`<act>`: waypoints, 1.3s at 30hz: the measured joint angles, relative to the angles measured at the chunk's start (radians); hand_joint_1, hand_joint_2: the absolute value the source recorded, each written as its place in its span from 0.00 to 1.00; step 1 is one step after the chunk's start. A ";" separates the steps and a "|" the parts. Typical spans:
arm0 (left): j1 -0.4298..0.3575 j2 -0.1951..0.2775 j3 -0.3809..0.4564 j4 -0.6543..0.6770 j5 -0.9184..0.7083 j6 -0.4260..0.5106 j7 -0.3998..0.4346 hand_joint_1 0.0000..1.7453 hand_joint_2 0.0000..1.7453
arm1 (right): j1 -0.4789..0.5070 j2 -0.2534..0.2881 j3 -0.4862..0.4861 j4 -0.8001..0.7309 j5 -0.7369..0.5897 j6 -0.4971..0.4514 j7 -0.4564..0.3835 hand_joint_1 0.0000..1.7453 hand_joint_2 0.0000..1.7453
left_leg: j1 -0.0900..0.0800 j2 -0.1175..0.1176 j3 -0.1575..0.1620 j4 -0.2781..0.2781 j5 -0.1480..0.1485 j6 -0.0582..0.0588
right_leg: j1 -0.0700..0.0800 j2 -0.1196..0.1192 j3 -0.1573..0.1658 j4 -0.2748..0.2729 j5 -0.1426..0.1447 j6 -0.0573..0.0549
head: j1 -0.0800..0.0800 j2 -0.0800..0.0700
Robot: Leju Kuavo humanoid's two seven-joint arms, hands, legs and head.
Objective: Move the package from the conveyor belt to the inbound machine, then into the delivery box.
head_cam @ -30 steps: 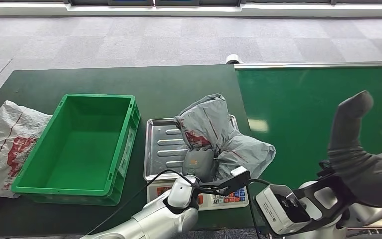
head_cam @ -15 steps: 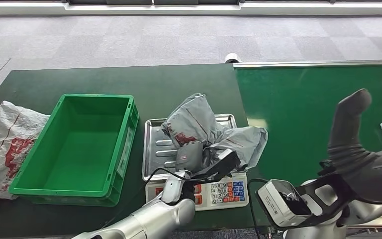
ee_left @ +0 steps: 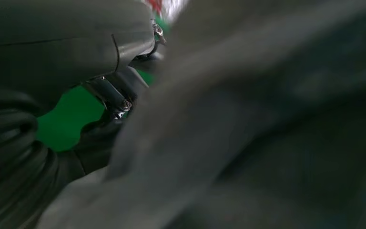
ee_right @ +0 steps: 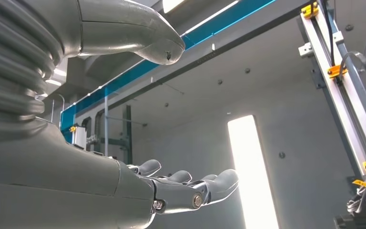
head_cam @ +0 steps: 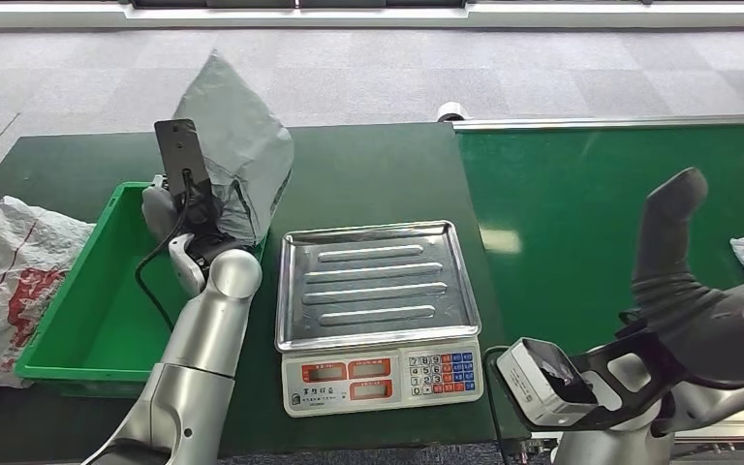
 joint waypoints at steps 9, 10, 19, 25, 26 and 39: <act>0.014 -0.007 0.224 -0.354 -0.250 0.000 0.000 1.00 1.00 | -0.003 0.000 0.000 0.016 -0.012 0.000 0.000 0.00 1.00 | 0.000 -0.002 -0.001 0.000 0.000 0.000 | 0.000 -0.001 -0.001 0.000 0.000 0.000 | 0.000 0.000; 0.016 -0.007 0.238 -0.386 -0.267 0.000 0.000 1.00 1.00 | -0.003 0.000 0.000 0.019 -0.014 0.000 0.000 0.00 1.00 | 0.000 -0.002 -0.001 0.000 0.000 0.000 | 0.000 -0.002 -0.001 0.000 0.000 0.000 | 0.000 0.000; 0.021 -0.007 0.315 -0.470 -0.385 -0.001 0.000 0.00 1.00 | -0.012 0.003 -0.020 0.036 -0.013 0.000 0.009 0.00 1.00 | 0.000 -0.002 -0.001 0.000 0.000 0.000 | 0.000 -0.002 0.000 0.000 0.000 0.000 | 0.000 0.000; 0.023 -0.007 0.320 -0.402 -0.445 -0.004 0.000 0.00 1.00 | -0.017 0.005 -0.039 0.041 0.017 0.000 0.049 0.00 1.00 | 0.000 -0.002 0.000 0.000 0.000 0.000 | 0.000 -0.002 -0.001 0.000 0.000 0.000 | 0.000 0.000; 0.023 -0.008 0.318 -0.385 -0.448 -0.004 0.000 0.00 1.00 | -0.018 0.005 -0.039 0.041 0.028 0.000 0.059 0.00 1.00 | 0.000 -0.002 0.000 0.000 0.000 0.000 | -0.001 -0.002 -0.001 0.000 0.000 0.000 | 0.000 0.000; 0.010 -0.008 0.280 -0.123 -0.325 -0.005 0.000 0.00 1.00 | -0.022 0.006 -0.041 0.041 0.025 0.000 0.040 0.00 1.00 | -0.001 -0.001 -0.001 0.000 0.000 0.000 | -0.001 -0.001 -0.002 0.000 0.000 0.000 | 0.000 0.000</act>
